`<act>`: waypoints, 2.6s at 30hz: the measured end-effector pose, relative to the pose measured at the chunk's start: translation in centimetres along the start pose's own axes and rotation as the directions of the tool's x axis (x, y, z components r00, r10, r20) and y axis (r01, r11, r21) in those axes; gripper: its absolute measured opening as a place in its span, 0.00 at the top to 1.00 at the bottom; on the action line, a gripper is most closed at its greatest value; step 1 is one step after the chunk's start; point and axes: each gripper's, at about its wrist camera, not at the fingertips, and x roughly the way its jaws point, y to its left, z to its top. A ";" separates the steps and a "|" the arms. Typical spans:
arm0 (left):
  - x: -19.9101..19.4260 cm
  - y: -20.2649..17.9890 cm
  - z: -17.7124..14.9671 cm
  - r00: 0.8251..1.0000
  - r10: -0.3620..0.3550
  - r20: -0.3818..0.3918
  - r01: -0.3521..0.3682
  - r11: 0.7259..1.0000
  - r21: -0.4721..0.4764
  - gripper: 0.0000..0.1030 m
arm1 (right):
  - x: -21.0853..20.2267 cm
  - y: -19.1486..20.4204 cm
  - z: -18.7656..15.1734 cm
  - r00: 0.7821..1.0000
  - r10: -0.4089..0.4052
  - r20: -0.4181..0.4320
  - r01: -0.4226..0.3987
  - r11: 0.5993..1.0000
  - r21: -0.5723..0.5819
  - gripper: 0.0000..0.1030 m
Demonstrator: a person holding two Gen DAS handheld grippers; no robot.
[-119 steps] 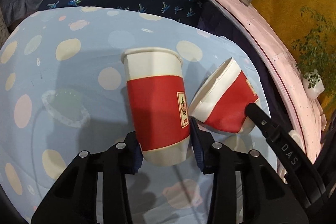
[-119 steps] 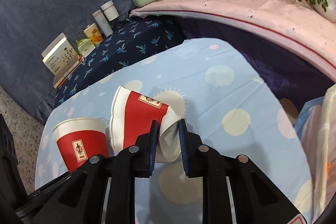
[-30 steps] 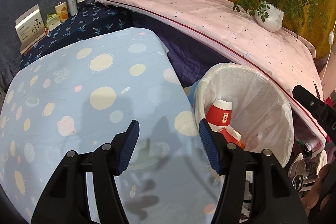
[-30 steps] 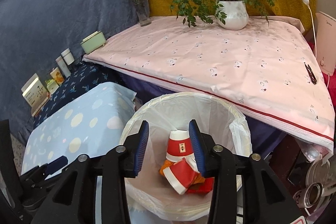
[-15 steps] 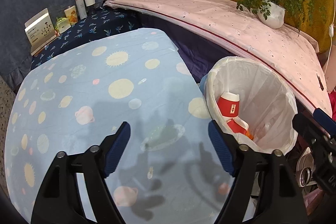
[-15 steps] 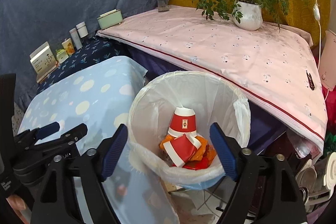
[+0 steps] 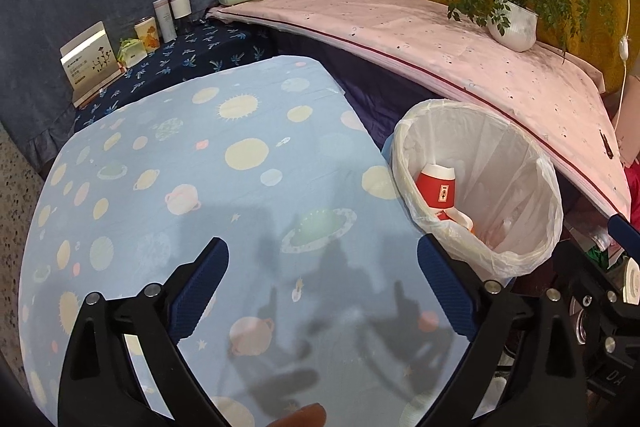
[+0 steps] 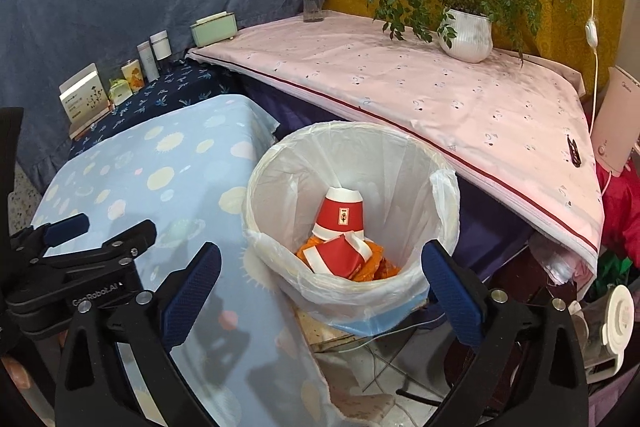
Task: Collect trash
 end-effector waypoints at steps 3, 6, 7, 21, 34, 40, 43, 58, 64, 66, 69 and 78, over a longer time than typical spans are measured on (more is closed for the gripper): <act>-0.1 0.0 -0.5 1.000 0.010 -0.008 -0.010 1.000 0.003 0.11 | 0.0 -0.4 -0.4 1.000 -0.004 -0.003 0.004 1.000 0.012 0.06; -0.2 0.0 -0.9 1.000 0.015 -0.010 -0.015 1.000 0.006 0.11 | 0.3 -0.5 -0.7 1.000 -0.010 -0.017 0.010 1.000 0.004 0.06; -0.3 0.0 -1.0 1.000 0.014 -0.012 -0.014 1.000 0.006 0.11 | 0.3 -0.5 -0.8 1.000 -0.012 -0.020 0.012 1.000 0.003 0.06; -0.7 -0.4 -1.6 1.000 0.015 -0.018 -0.014 1.000 0.013 0.11 | 0.7 -0.3 -1.2 0.999 -0.017 -0.032 0.016 1.000 -0.022 0.06; -1.0 -1.0 -1.9 0.999 0.030 -0.012 -0.030 0.999 0.010 0.11 | 0.7 -0.1 -1.4 0.999 -0.023 -0.029 0.022 0.999 -0.036 0.06; -1.2 -1.1 -2.0 1.000 0.030 -0.007 -0.030 1.000 0.004 0.11 | 0.6 -0.1 -1.3 0.999 -0.024 -0.029 0.023 0.999 -0.036 0.06; -1.2 -1.0 -2.0 0.999 0.033 -0.009 -0.033 0.999 -0.003 0.11 | 0.6 -0.2 -1.6 0.999 -0.030 -0.027 0.029 0.999 -0.037 0.06; -1.4 -1.7 -2.4 0.999 0.040 -0.001 -0.040 0.999 0.017 0.11 | 0.6 -0.6 -2.0 0.998 -0.052 -0.028 0.051 0.997 -0.049 0.06; -1.5 -1.7 -2.4 0.999 0.039 -0.001 -0.039 0.999 -0.001 0.11 | 0.6 -0.7 -2.1 0.998 -0.059 -0.026 0.058 0.997 -0.050 0.06; -1.5 -1.7 -2.4 0.999 0.040 0.000 -0.040 0.999 -0.001 0.11 | 0.6 -0.7 -2.1 0.998 -0.061 -0.024 0.060 0.997 -0.050 0.06; -1.5 -1.6 -2.4 0.999 0.043 -0.002 -0.043 0.999 -0.004 0.11 | 0.7 -0.7 -2.0 0.998 -0.063 -0.024 0.062 0.997 -0.053 0.06; -1.3 -1.7 -2.5 1.000 0.024 -0.006 -0.024 1.000 0.012 0.11 | 0.8 -0.8 -2.3 0.997 -0.074 -0.028 0.072 0.996 -0.057 0.06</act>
